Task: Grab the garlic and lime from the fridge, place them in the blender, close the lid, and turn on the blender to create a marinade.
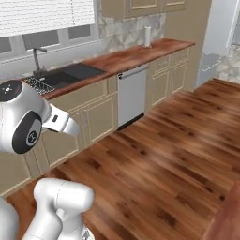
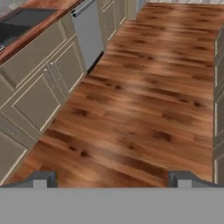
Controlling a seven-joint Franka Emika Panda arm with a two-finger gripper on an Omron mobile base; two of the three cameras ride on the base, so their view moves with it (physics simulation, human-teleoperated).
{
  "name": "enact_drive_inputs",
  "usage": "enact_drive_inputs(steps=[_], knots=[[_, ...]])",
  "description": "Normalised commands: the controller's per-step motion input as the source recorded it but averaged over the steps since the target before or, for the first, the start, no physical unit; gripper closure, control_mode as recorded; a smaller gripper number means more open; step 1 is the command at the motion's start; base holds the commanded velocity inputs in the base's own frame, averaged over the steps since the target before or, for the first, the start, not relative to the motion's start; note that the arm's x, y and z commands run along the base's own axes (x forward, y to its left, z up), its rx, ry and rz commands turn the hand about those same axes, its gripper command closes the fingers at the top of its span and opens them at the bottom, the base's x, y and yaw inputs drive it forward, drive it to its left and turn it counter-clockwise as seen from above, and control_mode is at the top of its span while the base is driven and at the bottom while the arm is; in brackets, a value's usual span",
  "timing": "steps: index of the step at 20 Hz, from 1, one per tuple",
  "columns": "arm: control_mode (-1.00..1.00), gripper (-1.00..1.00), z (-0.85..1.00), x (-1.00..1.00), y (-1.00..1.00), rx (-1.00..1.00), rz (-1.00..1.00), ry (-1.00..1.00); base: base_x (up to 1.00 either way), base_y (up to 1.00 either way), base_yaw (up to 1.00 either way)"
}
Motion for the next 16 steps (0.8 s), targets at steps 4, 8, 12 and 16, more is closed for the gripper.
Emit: enact_drive_inputs(steps=[4, 8, 12, 16], knots=[[1.00, -1.00, 0.00, 0.00, 0.00, 0.00, 0.00, 0.00, 1.00, 0.34, -0.50], [1.00, -1.00, 0.00, 0.00, 0.00, 0.00, 0.00, 0.00, 1.00, 0.22, -0.43], [1.00, -1.00, 0.00, 0.00, 0.00, 0.00, 0.00, 0.00, 1.00, 0.00, -0.33], [1.00, -1.00, 0.00, 0.00, 0.00, 0.00, 0.00, 0.00, 1.00, 0.00, -0.30]])
